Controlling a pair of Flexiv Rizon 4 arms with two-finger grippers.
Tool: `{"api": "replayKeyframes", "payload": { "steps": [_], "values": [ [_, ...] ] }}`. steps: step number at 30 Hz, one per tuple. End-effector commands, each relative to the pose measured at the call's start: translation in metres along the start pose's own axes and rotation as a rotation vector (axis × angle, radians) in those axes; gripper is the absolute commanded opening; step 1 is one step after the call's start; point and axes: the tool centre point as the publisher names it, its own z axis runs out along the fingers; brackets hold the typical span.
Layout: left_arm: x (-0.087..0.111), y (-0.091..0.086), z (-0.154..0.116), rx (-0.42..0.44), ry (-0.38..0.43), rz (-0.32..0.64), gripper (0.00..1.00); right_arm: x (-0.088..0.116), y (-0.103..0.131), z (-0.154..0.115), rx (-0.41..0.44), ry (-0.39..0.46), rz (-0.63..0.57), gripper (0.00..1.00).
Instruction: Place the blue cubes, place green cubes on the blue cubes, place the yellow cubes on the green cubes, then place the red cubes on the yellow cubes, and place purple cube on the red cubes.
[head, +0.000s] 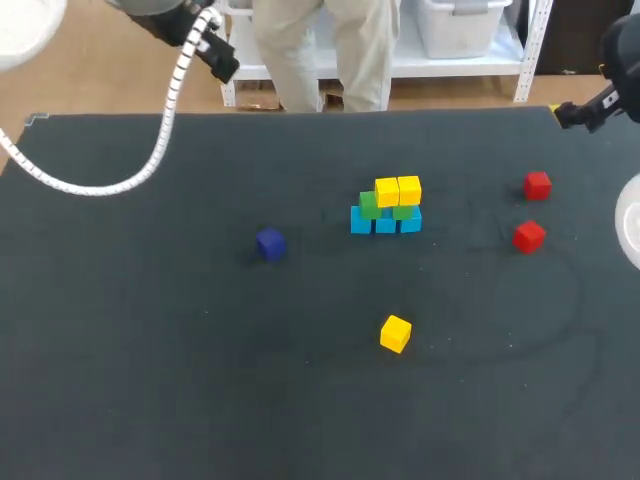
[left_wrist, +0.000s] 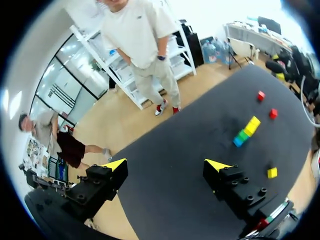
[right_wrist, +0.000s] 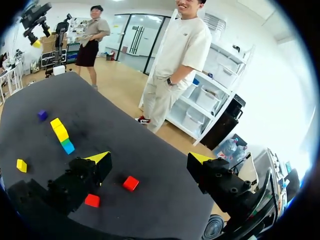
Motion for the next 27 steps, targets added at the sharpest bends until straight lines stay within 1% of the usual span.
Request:
{"api": "replayKeyframes", "payload": {
  "steps": [1,2,4,8,9,11,13,15,16,18,19,20,22,24,27],
  "values": [
    [-0.001,-0.020,-0.002,0.000,0.011,0.065,1.00,0.000,0.002,0.000,0.021,0.004,-0.001,1.00],
    [0.001,-0.025,-0.002,0.015,0.001,0.075,1.00,0.000,0.002,0.000,0.021,0.004,-0.001,1.00],
    [0.006,-0.036,-0.002,0.015,-0.009,0.142,1.00,0.000,0.002,0.000,0.021,0.004,-0.001,1.00],
    [0.021,-0.050,0.004,0.077,-0.033,0.239,1.00,0.000,0.002,0.000,0.021,0.004,-0.001,1.00],
    [0.025,-0.053,0.006,0.085,-0.046,0.274,1.00,0.000,0.002,0.000,0.021,0.004,-0.001,1.00],
    [0.035,-0.058,0.008,0.097,-0.036,0.346,1.00,0.000,0.002,0.000,0.021,0.004,-0.001,1.00],
    [0.045,-0.066,0.006,0.128,-0.032,0.425,1.00,0.000,0.002,0.000,0.021,0.004,-0.001,1.00],
    [0.056,-0.074,0.005,0.152,-0.042,0.551,1.00,0.000,0.002,0.000,0.021,0.004,-0.001,1.00],
    [0.061,-0.077,0.004,0.184,-0.045,0.604,1.00,0.000,0.002,0.000,0.021,0.004,-0.001,1.00],
    [0.071,-0.083,0.006,0.172,-0.086,0.723,1.00,0.000,0.002,0.000,0.021,0.004,-0.001,1.00],
    [0.076,-0.085,0.005,0.200,-0.104,0.777,1.00,0.000,0.002,0.000,0.021,0.004,-0.001,1.00],
    [0.079,-0.087,0.006,0.239,-0.103,0.798,1.00,0.000,0.002,0.000,0.021,0.004,-0.001,1.00],
    [0.086,-0.092,0.014,0.235,-0.119,0.902,1.00,0.000,0.002,0.000,0.021,0.004,-0.001,1.00],
    [0.088,-0.097,0.019,0.266,-0.133,0.952,1.00,0.000,0.002,0.000,0.021,0.004,-0.001,1.00],
    [0.086,-0.103,0.025,0.283,-0.143,0.998,1.00,0.000,0.002,0.000,0.021,0.004,-0.001,1.00]
  ]
}}
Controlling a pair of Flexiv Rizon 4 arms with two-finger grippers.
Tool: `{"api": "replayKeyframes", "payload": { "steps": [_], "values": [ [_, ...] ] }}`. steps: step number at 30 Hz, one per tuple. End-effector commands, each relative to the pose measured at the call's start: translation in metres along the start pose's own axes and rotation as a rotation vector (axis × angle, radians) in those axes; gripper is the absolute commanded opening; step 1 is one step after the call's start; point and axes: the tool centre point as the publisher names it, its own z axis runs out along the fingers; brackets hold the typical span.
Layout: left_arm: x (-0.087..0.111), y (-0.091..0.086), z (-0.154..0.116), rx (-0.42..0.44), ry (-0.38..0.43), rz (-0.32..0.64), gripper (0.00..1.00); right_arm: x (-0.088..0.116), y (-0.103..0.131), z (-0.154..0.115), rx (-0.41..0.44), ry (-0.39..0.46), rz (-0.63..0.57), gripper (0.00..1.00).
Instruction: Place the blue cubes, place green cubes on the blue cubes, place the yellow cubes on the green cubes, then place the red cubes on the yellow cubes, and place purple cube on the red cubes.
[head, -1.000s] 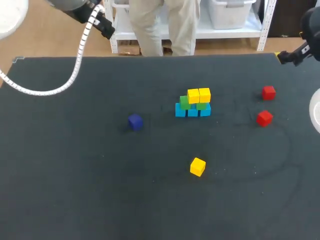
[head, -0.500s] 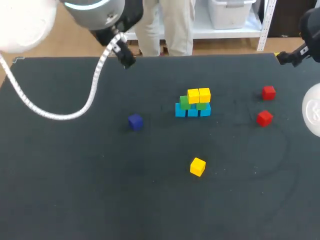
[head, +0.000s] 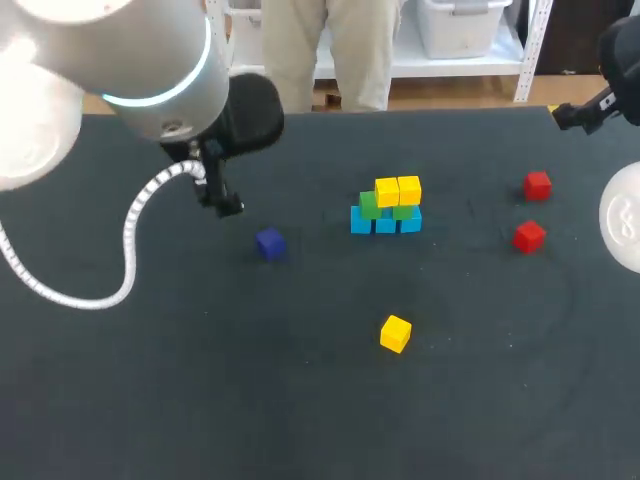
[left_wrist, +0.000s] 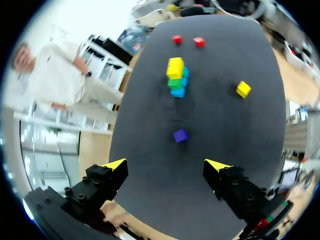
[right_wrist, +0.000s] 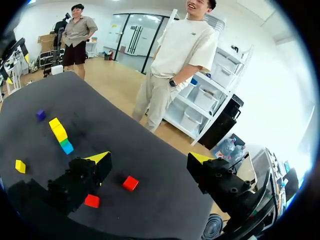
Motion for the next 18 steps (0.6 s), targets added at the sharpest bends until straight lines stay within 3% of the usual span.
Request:
{"api": "replayKeyframes", "payload": {
  "steps": [1,5,10,16,18],
  "values": [
    [-0.003,0.000,0.011,0.059,-0.124,0.265,1.00,0.000,0.000,0.000,0.003,0.002,-0.001,1.00],
    [-0.017,-0.004,0.016,0.067,-0.128,0.295,1.00,0.000,0.000,0.000,0.003,0.002,-0.001,1.00],
    [-0.036,-0.013,0.021,0.101,-0.074,0.358,1.00,0.000,0.000,0.000,0.003,0.002,-0.001,1.00],
    [-0.060,-0.023,0.017,0.193,0.030,0.290,1.00,0.000,0.000,0.000,0.003,0.002,-0.001,1.00],
    [-0.063,-0.029,0.017,0.186,0.074,0.306,1.00,0.000,0.000,0.000,0.003,0.002,-0.001,1.00]
  ]
}}
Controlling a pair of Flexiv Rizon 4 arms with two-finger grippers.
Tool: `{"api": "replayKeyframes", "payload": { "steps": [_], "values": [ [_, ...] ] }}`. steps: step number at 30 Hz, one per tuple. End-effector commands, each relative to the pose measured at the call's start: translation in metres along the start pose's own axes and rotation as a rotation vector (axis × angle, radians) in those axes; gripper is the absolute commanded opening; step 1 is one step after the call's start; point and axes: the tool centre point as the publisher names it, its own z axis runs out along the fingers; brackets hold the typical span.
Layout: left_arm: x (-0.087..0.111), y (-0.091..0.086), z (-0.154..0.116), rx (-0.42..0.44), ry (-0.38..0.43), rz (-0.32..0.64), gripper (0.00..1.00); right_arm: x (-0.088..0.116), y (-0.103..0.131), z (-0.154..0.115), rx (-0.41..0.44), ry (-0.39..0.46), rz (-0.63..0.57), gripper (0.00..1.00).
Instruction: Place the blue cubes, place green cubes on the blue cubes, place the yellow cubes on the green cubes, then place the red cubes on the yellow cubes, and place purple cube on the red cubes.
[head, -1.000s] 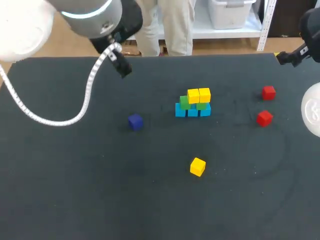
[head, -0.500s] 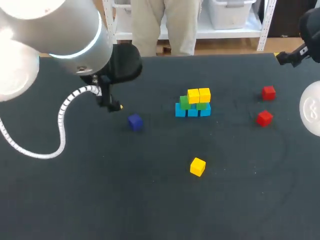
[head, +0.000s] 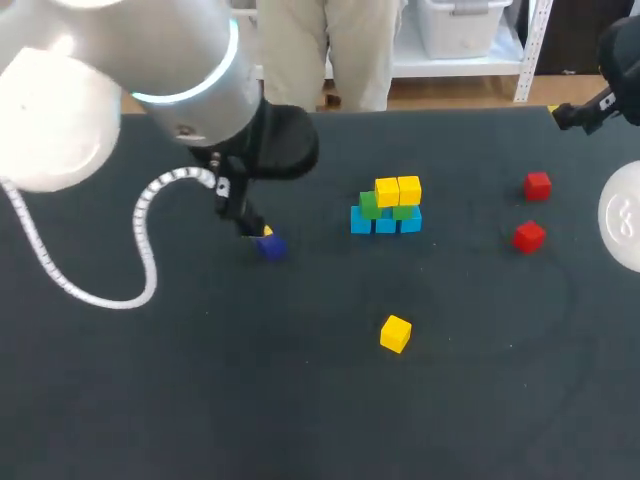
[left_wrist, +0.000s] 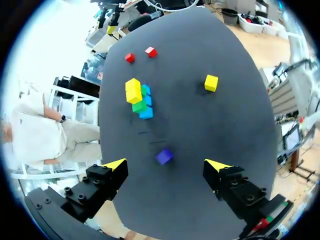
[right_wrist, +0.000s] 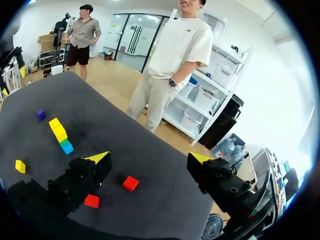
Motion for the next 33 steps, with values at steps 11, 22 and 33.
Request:
{"api": "replayKeyframes", "payload": {
  "steps": [11,22,33],
  "values": [
    [-0.023,-0.006,0.014,0.134,0.133,0.017,1.00,0.000,0.000,0.000,0.003,0.002,-0.001,1.00],
    [-0.030,-0.007,0.008,0.081,0.073,0.003,1.00,0.000,0.000,0.000,0.003,0.002,-0.001,1.00],
    [-0.028,-0.004,0.004,0.089,0.090,-0.001,1.00,0.000,0.000,0.000,0.003,0.002,-0.001,1.00]
  ]
}}
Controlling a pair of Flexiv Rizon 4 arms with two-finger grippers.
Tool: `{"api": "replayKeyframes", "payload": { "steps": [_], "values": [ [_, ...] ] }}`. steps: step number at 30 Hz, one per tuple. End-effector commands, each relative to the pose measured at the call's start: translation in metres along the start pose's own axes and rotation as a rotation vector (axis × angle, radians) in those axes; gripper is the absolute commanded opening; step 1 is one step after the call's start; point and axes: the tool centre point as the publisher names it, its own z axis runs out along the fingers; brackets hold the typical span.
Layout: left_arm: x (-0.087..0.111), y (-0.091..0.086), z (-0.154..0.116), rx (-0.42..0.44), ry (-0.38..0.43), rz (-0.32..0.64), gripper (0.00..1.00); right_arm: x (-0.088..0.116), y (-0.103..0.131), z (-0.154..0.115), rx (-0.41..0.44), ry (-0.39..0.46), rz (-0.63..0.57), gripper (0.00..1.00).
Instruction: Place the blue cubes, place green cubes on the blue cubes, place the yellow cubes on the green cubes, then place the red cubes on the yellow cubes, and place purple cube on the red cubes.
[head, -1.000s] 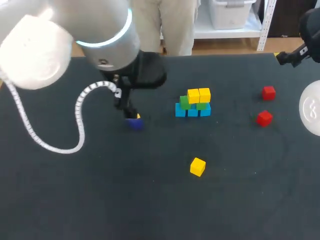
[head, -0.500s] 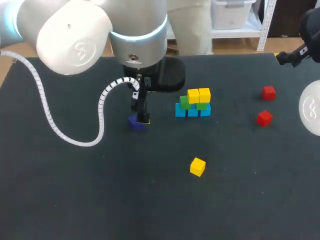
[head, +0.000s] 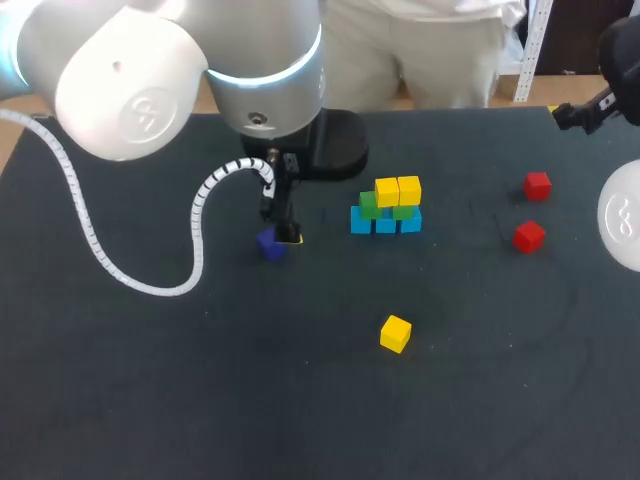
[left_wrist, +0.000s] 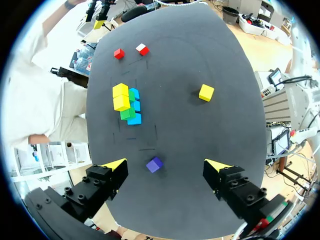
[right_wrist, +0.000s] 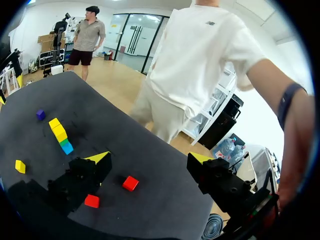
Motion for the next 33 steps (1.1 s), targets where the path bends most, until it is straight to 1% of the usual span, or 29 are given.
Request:
{"api": "replayKeyframes", "payload": {
  "steps": [1,2,3,7,8,10,12,17,21,25,29,31,33],
  "values": [
    [0.003,0.003,-0.007,0.020,0.050,0.037,1.00,0.000,0.000,0.000,0.002,0.002,-0.001,1.00],
    [-0.001,0.003,-0.007,0.034,0.076,0.070,1.00,0.000,0.000,0.000,0.002,0.002,-0.001,1.00],
    [-0.006,0.004,-0.008,0.046,0.085,0.096,1.00,0.000,0.000,0.000,0.002,0.002,-0.001,1.00],
    [-0.035,0.001,0.002,0.117,0.100,0.235,1.00,0.000,0.000,0.000,0.002,0.002,-0.001,1.00],
    [-0.040,0.000,0.006,0.143,0.100,0.247,1.00,0.000,0.000,0.000,0.002,0.002,-0.001,1.00],
    [-0.049,-0.002,0.014,0.169,0.108,0.262,1.00,0.000,0.000,0.000,0.002,0.002,-0.001,1.00],
    [-0.055,-0.007,0.020,0.197,0.093,0.269,1.00,0.000,0.000,0.000,0.002,0.002,-0.001,1.00],
    [-0.064,-0.015,0.037,0.233,0.067,0.262,1.00,0.000,0.000,0.000,0.002,0.002,-0.001,1.00],
    [-0.073,-0.018,0.044,0.273,0.056,0.223,1.00,0.000,0.000,0.000,0.002,0.002,-0.001,1.00],
    [-0.079,-0.026,0.045,0.309,0.040,0.171,1.00,0.000,0.000,0.000,0.002,0.002,-0.001,1.00],
    [-0.081,-0.034,0.047,0.316,0.023,0.110,1.00,0.000,0.000,0.000,0.002,0.002,-0.001,1.00],
    [-0.083,-0.039,0.049,0.326,0.015,0.107,1.00,0.000,0.000,0.000,0.002,0.002,-0.001,1.00],
    [-0.084,-0.044,0.053,0.288,0.017,0.112,1.00,0.000,0.000,0.000,0.002,0.002,-0.001,1.00]
  ]
}}
